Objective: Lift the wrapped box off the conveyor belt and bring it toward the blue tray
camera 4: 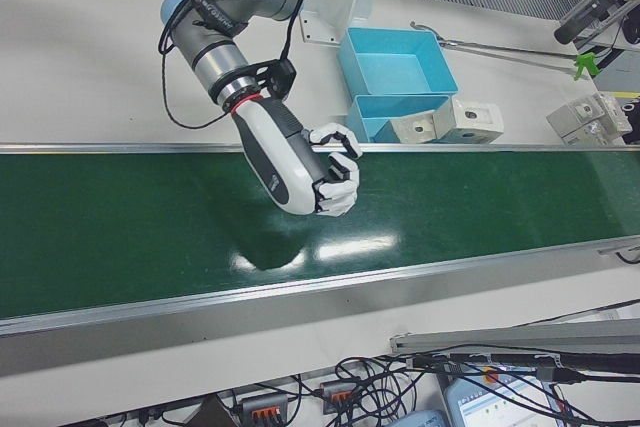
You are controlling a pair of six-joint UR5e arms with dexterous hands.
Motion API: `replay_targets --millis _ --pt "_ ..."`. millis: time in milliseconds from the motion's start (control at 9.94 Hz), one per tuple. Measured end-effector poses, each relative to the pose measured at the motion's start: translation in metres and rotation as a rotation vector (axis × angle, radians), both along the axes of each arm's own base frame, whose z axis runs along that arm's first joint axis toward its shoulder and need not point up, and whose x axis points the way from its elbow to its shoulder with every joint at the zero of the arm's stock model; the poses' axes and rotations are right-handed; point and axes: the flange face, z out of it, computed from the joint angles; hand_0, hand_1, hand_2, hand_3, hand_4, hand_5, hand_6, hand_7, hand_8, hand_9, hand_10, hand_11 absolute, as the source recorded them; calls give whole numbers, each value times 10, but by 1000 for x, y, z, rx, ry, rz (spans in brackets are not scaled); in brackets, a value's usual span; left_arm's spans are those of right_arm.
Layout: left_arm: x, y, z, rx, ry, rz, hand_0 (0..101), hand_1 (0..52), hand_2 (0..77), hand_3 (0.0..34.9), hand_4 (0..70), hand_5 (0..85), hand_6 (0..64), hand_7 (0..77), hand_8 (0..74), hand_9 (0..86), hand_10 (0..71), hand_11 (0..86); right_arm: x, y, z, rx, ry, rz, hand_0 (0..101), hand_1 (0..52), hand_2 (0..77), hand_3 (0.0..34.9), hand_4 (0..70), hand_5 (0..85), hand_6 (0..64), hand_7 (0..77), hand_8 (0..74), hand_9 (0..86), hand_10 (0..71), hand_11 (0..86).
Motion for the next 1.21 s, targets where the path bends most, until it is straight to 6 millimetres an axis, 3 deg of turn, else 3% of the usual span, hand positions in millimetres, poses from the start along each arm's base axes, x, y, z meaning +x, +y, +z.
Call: replay_targets --millis 101,201,302,402,503,604,704,805,905,1006,1107,1207 --pt "0 0 0 0 0 0 0 0 5 0 0 11 0 5 0 0 5 0 8 -9 8 0 -8 12 537 142 485 107 660 698 529 709 447 540 425 376" --pt "0 0 0 0 0 0 0 0 5 0 0 11 0 5 0 0 5 0 10 -13 10 7 -8 -2 537 142 485 107 660 698 529 709 447 540 425 376" --pt "0 0 0 0 0 0 0 0 5 0 0 11 0 5 0 0 5 0 10 -14 10 16 -4 -28 527 131 382 0 671 704 627 698 654 709 540 605" --pt "0 0 0 0 0 0 0 0 5 0 0 11 0 0 0 0 5 0 10 -14 8 25 -3 -47 525 202 300 0 611 633 616 671 594 654 464 556" --pt "0 0 0 0 0 0 0 0 5 0 0 11 0 0 0 0 5 0 12 -13 7 30 -4 -55 522 218 278 85 458 469 507 502 436 464 289 398" --pt "0 0 0 0 0 0 0 0 5 0 0 11 0 0 0 0 5 0 16 -12 3 39 -9 -58 515 207 256 125 458 469 436 420 436 464 289 398" --pt "0 0 0 0 0 0 0 0 5 0 0 11 0 0 0 0 5 0 23 -9 1 46 -12 -57 515 207 256 125 458 469 436 420 436 464 289 398" --pt "0 0 0 0 0 0 0 0 5 0 0 11 0 0 0 0 5 0 31 -4 5 44 -10 -55 541 251 235 124 125 273 360 333 131 185 0 87" --pt "0 0 0 0 0 0 0 0 5 0 0 11 0 5 0 0 5 0 39 1 17 31 -3 -53 541 235 240 124 38 289 131 196 131 185 0 87" --pt "0 0 0 0 0 0 0 0 5 0 0 11 0 5 0 0 5 0 46 8 33 10 6 -50 541 235 240 124 38 289 131 196 131 185 0 87" --pt "0 0 0 0 0 0 0 0 5 0 0 11 0 0 0 0 0 0 51 14 48 -6 14 -49 524 191 229 125 104 289 22 229 0 38 0 16" --pt "0 0 0 0 0 0 0 0 5 0 0 11 0 0 0 0 0 0 53 18 56 -10 15 -49 515 191 218 124 93 289 0 224 0 49 0 16"
